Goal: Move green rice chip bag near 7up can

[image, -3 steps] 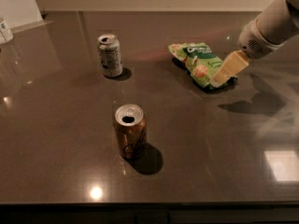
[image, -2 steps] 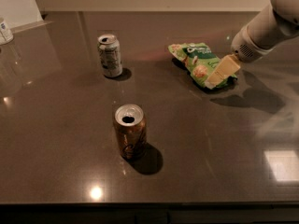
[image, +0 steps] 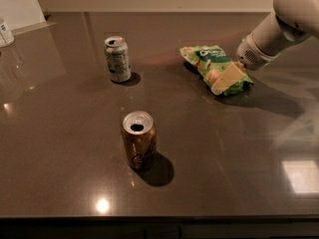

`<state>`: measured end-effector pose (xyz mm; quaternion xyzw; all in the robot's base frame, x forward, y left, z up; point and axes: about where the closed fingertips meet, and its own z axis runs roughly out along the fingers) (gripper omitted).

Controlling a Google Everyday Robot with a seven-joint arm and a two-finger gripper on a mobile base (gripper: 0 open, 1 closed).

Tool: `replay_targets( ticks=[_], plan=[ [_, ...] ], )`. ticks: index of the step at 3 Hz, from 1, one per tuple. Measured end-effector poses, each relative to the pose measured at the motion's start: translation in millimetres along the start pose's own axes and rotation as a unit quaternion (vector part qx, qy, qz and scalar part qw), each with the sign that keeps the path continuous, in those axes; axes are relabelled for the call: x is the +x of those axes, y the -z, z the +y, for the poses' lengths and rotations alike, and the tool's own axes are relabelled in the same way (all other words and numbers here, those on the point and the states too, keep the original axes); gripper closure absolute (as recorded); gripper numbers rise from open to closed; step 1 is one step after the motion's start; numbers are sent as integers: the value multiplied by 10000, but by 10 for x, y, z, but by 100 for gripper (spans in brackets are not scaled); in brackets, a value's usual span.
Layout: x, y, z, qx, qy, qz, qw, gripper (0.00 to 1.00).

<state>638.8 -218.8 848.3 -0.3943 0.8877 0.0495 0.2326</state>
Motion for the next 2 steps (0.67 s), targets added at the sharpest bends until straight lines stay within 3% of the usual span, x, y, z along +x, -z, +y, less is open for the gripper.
replay_targets(
  ticks=[2],
  plan=[
    [-109, -9, 147, -275, -112, 121, 9995, 65]
  ],
)
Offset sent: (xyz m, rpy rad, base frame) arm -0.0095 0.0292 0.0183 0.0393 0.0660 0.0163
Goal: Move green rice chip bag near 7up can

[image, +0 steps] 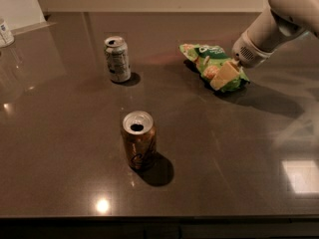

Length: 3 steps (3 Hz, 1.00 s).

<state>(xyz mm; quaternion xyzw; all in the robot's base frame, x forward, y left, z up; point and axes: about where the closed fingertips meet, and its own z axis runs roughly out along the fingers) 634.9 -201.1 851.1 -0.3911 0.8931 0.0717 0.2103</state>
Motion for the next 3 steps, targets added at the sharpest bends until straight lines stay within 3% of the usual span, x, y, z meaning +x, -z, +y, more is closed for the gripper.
replay_targets(
  ticks=[1, 2, 3],
  plan=[
    [-219, 68, 344, -293, 293, -91, 9991, 88],
    [-410, 33, 673, -606, 514, -156, 9967, 100],
    [-567, -45, 954, -870, 701, -198, 9935, 100]
  ],
)
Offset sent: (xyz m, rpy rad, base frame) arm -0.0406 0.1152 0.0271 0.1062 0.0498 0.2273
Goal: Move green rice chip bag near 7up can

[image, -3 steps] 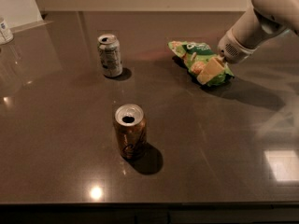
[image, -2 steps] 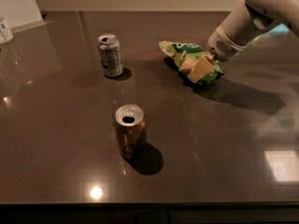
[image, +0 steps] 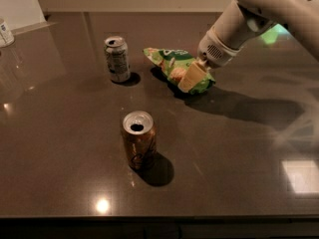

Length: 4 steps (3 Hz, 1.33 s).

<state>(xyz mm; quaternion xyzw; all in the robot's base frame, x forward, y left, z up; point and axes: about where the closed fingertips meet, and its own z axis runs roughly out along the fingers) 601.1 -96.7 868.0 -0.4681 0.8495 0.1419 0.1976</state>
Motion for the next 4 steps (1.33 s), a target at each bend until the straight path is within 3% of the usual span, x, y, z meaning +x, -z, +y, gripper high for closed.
replay_targets(
  ticks=[1, 2, 4],
  plan=[
    [-132, -117, 184, -195, 134, -29, 9997, 100],
    [-257, -195, 349, -341, 302, -116, 9989, 77],
    [-251, -234, 368, -427, 357, -139, 9984, 31]
  ],
)
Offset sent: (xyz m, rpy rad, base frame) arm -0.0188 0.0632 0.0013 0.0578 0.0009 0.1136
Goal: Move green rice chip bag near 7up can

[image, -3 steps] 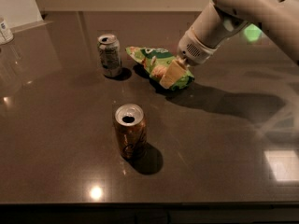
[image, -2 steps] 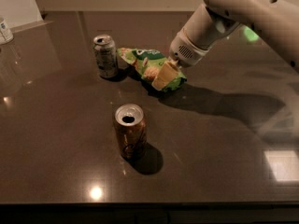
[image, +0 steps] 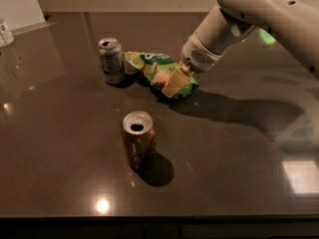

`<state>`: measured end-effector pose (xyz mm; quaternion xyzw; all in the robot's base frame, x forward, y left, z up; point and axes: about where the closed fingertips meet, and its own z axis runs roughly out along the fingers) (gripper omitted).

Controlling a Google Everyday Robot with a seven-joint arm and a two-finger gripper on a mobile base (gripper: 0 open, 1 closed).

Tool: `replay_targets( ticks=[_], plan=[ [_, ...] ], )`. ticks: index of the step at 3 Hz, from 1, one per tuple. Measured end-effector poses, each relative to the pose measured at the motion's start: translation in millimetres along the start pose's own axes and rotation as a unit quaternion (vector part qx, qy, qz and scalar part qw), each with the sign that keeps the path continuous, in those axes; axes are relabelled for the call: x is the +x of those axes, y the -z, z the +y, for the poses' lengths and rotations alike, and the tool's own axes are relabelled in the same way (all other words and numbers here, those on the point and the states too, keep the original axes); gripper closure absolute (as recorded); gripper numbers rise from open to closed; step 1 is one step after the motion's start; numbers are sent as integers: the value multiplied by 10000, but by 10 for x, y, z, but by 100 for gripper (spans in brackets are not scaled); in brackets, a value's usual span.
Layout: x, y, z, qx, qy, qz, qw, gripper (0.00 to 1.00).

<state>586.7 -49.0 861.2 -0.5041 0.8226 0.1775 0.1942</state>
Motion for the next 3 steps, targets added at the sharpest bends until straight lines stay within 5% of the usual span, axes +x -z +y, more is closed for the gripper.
replay_targets(
  ticks=[1, 3],
  plan=[
    [-4, -16, 7, -13, 7, 7, 10000, 9],
    [-8, -31, 13, -25, 13, 13, 10000, 0]
  ],
)
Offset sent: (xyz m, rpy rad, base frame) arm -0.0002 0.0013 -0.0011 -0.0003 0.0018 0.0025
